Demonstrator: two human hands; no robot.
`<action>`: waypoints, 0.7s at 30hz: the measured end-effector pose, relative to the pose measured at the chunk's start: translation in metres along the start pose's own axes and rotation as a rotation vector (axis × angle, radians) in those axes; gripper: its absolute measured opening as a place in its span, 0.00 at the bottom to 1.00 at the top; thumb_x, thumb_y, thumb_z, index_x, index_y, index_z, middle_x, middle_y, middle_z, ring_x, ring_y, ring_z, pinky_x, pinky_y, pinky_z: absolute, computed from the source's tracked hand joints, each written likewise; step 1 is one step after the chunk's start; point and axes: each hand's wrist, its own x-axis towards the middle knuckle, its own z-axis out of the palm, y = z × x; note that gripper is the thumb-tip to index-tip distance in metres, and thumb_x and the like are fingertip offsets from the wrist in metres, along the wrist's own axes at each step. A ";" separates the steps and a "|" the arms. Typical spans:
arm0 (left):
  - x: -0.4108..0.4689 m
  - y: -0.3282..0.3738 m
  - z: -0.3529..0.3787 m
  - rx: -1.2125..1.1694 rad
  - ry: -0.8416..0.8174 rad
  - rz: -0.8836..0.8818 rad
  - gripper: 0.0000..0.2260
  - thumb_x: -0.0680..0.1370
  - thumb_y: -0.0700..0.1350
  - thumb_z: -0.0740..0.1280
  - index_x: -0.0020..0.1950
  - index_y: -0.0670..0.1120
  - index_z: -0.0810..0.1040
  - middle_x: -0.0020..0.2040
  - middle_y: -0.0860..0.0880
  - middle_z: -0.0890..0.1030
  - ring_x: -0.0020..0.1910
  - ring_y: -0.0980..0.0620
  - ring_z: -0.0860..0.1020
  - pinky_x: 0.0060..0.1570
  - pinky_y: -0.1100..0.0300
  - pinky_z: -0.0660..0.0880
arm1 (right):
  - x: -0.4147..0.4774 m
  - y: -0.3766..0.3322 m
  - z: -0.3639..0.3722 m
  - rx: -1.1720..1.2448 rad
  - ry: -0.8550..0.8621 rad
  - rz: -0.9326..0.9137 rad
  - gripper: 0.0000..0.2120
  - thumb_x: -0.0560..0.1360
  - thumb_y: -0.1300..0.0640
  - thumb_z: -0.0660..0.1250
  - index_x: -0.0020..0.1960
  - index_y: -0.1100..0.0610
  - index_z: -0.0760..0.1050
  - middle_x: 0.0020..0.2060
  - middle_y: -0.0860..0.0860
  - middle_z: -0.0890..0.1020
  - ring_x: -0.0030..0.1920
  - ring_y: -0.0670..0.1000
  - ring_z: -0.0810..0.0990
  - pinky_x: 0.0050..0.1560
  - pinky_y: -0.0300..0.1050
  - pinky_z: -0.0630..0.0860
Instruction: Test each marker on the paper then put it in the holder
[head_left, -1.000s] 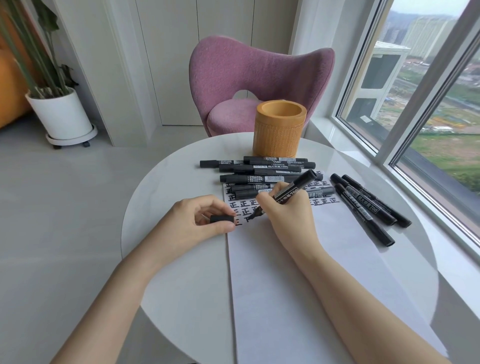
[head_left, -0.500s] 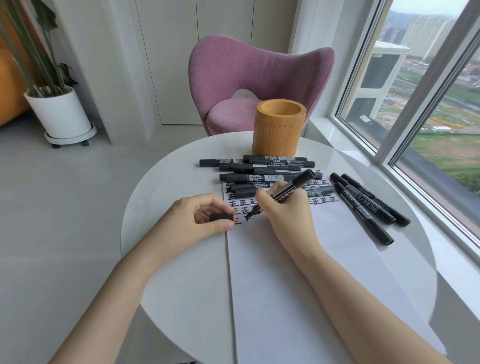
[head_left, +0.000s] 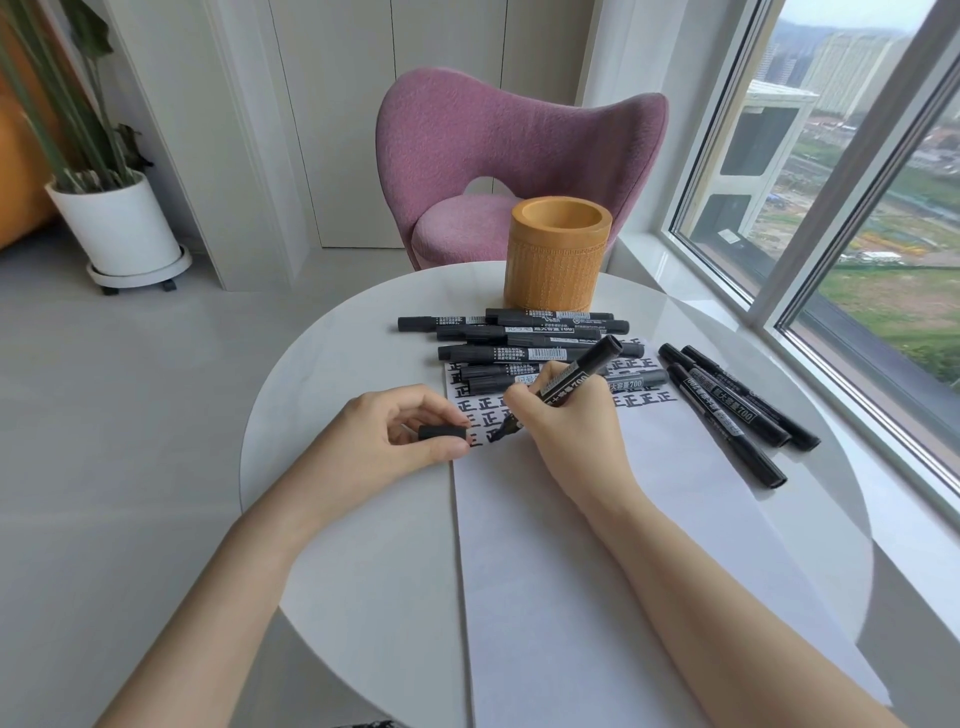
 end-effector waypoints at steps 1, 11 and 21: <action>0.000 0.000 0.000 -0.001 -0.002 0.001 0.06 0.70 0.40 0.73 0.45 0.48 0.81 0.45 0.53 0.85 0.46 0.59 0.81 0.43 0.74 0.71 | 0.000 0.000 0.000 0.005 0.003 0.000 0.15 0.71 0.64 0.65 0.31 0.58 0.62 0.22 0.44 0.60 0.27 0.45 0.58 0.27 0.38 0.56; 0.001 -0.001 -0.001 0.012 -0.007 -0.001 0.06 0.70 0.41 0.74 0.46 0.48 0.81 0.46 0.53 0.85 0.48 0.56 0.81 0.45 0.72 0.72 | -0.001 -0.001 0.001 0.000 -0.014 -0.005 0.14 0.71 0.64 0.66 0.32 0.59 0.64 0.24 0.47 0.62 0.28 0.45 0.59 0.29 0.39 0.57; 0.001 0.000 -0.001 0.021 -0.016 -0.007 0.05 0.71 0.42 0.73 0.45 0.50 0.81 0.46 0.53 0.85 0.49 0.53 0.81 0.46 0.69 0.72 | 0.001 0.001 -0.002 -0.006 0.026 -0.008 0.13 0.71 0.66 0.65 0.32 0.59 0.63 0.23 0.47 0.62 0.27 0.45 0.59 0.26 0.37 0.58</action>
